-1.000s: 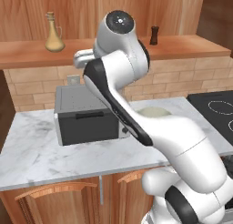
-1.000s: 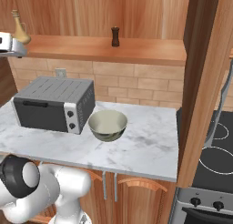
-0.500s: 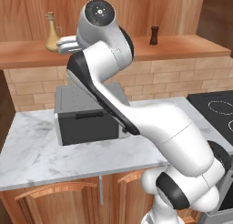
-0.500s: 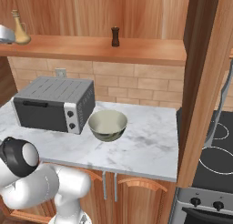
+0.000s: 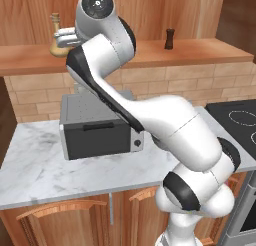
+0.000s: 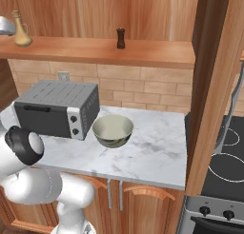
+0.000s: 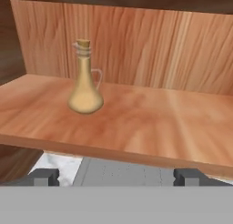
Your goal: Retrieve the bottle and the shaker from the cabinet and place them next to the mixing bowl on the counter. Then add garlic from the fridge to the mixing bowl.
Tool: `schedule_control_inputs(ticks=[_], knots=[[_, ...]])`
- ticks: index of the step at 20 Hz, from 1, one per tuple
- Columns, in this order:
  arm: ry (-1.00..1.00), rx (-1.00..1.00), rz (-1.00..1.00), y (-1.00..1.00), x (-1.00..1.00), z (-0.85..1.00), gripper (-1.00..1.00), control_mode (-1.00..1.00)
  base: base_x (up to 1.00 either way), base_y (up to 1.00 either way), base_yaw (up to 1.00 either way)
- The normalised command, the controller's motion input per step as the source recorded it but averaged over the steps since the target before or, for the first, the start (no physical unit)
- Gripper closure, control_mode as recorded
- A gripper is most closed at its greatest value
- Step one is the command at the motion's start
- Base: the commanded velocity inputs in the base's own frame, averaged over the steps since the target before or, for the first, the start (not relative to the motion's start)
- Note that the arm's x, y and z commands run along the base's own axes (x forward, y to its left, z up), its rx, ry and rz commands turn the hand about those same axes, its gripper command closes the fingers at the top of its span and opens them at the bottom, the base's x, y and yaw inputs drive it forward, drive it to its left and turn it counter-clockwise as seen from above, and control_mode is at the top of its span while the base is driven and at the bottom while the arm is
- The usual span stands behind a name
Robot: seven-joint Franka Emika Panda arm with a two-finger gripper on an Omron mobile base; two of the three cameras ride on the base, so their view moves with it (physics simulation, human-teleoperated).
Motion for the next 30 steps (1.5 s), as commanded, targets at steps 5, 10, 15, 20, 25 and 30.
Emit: schedule_control_inputs(ticks=[5, 10, 15, 20, 25, 30], knots=[[-0.02, 0.0, 0.0, 0.14, 0.48, 0.0, -1.0, -1.0, 0.0, 0.0, 0.0], [-0.06, 0.0, 0.0, 0.2, 0.47, 0.0, -1.0, -1.0, 0.0, 0.0, 0.0], [-0.04, 0.0, 0.0, 0.26, 0.45, 0.0, -1.0, -1.0, 0.0, 0.0, 0.0], [0.0, 0.0, 0.0, 0.21, 0.4, 0.0, -1.0, -1.0, 0.0, 0.0, 0.0], [0.0, 0.0, 0.0, 0.21, 0.33, 0.0, -1.0, -1.0, 0.0, 0.0, 0.0], [0.0, -0.01, 0.0, 0.26, 0.29, 0.0, -1.0, -1.0, 0.0, 0.0, 0.0]])
